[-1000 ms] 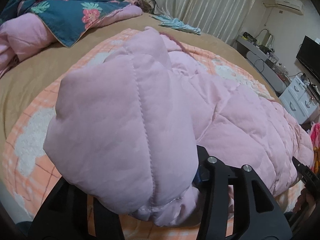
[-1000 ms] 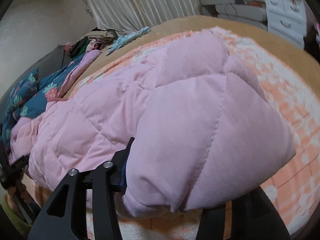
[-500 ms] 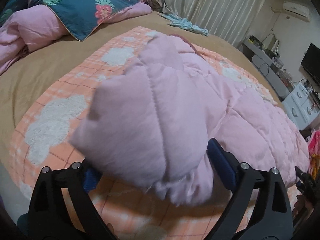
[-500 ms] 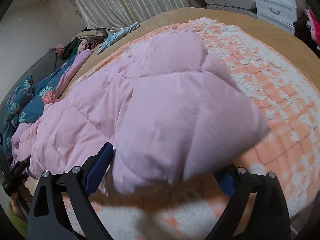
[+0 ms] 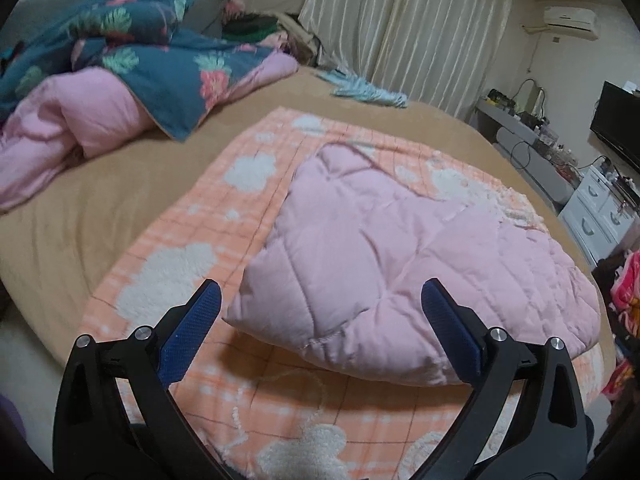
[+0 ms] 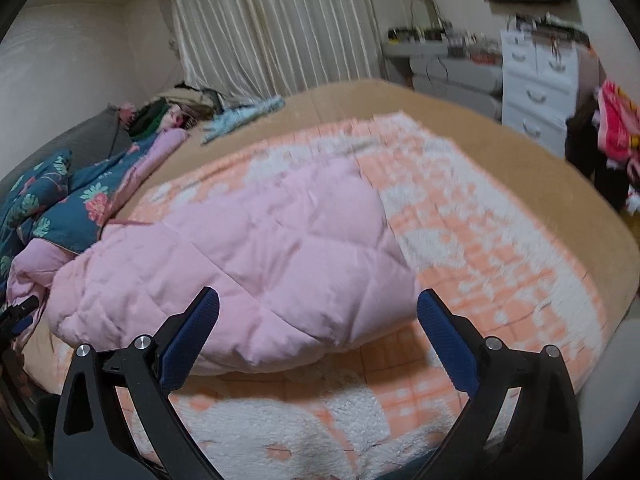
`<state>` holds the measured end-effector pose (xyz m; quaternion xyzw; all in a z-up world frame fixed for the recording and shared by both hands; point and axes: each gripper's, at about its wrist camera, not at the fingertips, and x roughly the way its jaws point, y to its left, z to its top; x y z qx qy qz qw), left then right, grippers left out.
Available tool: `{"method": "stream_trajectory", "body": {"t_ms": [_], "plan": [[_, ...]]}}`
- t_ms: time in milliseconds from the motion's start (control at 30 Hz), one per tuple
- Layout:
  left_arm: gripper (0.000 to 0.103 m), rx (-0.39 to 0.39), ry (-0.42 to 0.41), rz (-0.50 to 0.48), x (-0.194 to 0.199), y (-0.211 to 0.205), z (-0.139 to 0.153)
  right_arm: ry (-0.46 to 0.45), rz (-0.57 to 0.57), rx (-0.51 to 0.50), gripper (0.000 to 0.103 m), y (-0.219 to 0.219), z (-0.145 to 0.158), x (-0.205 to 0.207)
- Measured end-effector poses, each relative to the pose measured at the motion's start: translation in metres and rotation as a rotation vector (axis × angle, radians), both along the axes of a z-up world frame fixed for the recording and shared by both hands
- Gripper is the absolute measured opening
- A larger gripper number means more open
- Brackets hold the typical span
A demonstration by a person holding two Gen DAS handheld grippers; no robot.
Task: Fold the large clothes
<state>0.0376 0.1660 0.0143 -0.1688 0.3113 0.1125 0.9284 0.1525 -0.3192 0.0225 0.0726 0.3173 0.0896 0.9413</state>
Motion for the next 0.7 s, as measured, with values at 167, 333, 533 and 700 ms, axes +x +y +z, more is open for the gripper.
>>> {"method": "stream_trajectory", "body": {"t_ms": [167,333,533,700], "plan": [[0.094,0.011,-0.026,-0.037,-0.009,-0.015,0.016,-0.082,0.036,-0.036,0.099,0.012,0.026,-0.022],[0.094,0.02,-0.063,-0.069,-0.018,-0.029,0.03,-0.137,0.073,-0.077,0.099,0.025,0.043,-0.044],[0.094,0.034,-0.076,-0.118,-0.028,-0.049,0.034,-0.176,0.115,-0.108,0.099,0.041,0.054,-0.068],[0.094,0.032,-0.072,-0.154,-0.035,-0.066,0.027,-0.168,0.167,-0.135,0.099,0.06,0.048,-0.082]]}}
